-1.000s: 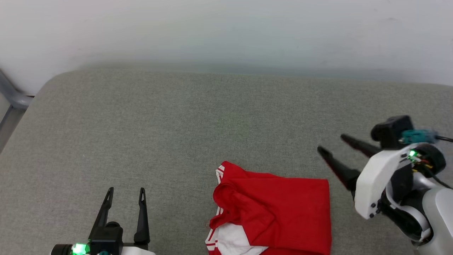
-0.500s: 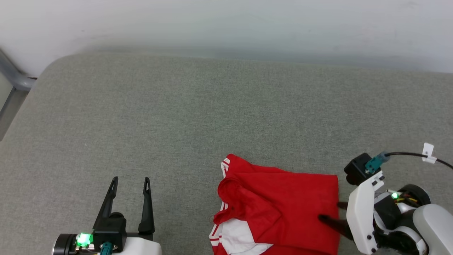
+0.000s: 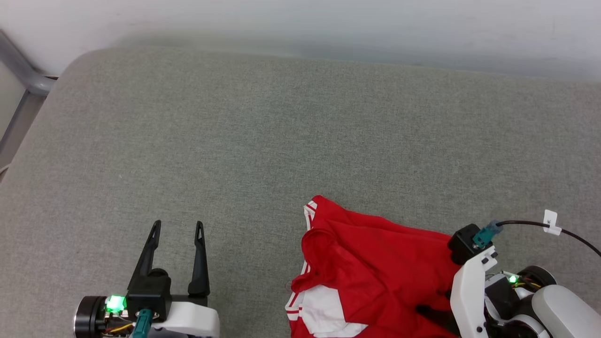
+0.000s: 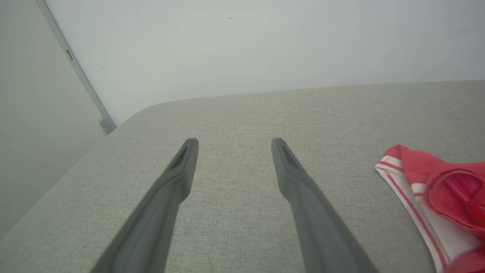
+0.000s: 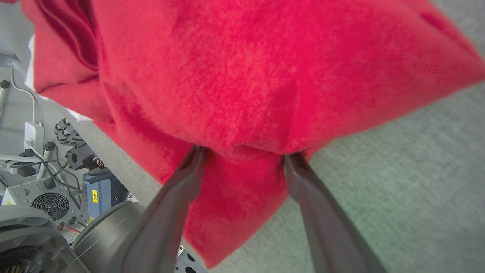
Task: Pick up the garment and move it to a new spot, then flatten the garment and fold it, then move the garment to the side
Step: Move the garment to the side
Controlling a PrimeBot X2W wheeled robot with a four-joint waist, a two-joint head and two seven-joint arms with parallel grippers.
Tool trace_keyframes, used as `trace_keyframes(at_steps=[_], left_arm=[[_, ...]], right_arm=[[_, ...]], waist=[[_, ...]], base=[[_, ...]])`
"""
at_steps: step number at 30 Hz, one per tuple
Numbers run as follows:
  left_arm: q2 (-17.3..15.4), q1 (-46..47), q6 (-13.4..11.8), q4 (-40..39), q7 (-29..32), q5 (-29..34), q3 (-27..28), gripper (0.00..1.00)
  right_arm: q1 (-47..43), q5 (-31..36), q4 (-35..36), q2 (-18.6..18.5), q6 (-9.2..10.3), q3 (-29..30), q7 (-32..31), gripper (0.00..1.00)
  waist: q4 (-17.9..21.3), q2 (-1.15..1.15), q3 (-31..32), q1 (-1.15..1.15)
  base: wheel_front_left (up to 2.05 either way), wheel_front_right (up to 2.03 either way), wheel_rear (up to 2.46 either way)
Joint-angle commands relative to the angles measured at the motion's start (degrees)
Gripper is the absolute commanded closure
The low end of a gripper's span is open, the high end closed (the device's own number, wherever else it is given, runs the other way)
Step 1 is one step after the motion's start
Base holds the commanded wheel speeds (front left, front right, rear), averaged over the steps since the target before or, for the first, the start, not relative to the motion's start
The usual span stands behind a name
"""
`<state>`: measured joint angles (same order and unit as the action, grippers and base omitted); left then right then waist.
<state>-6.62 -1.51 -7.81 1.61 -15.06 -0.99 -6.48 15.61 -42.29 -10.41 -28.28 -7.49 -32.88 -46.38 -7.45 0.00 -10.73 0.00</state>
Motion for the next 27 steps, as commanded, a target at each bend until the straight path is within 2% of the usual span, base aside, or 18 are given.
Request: trace_keyframes(at_steps=[1,5,6,7,18,27], left_arm=[[0.2,0.8,0.1,0.1,-0.1,0.1,0.2,0.0],[0.2,0.9,0.2,0.4,-0.1,0.0,0.3,0.0],[0.2,0.9,0.2,0.5,-0.1,0.0,0.4,0.0],[0.2,0.9,0.2,0.5,-0.1,0.0,0.5,0.0],[0.0,-0.2,0.2,0.8,-0.1,0.2,0.7,0.0],[-0.2,-1.6,0.0,0.5,-0.1,0.2,1.1,0.0]], right_arm=[[-3.2,-0.6,-3.4,1.3,0.01,-3.1,-0.5,0.0],[-3.0,-1.0,-5.5,1.9,0.01,-4.9,1.4,0.0],[-2.8,-1.2,-5.6,2.0,0.01,-5.3,2.2,0.28],[-2.4,-1.3,-5.7,2.1,0.01,-5.6,2.8,1.0],[3.6,-1.5,-5.1,0.3,0.07,-5.0,12.5,1.0],[6.6,3.3,-1.9,-5.0,0.06,-5.8,18.5,1.0]], waist=[[-0.3,0.0,-0.2,0.0],[-0.4,0.0,-0.1,0.0],[-0.4,0.0,-0.1,0.0],[-0.4,0.0,0.0,0.0],[0.4,0.0,1.3,0.0],[4.3,0.0,2.1,0.0]], base=[[0.0,0.0,0.0],[0.0,0.0,0.0],[0.0,0.0,0.0],[0.0,0.0,0.0],[0.0,0.0,0.0],[0.0,0.0,0.0]])
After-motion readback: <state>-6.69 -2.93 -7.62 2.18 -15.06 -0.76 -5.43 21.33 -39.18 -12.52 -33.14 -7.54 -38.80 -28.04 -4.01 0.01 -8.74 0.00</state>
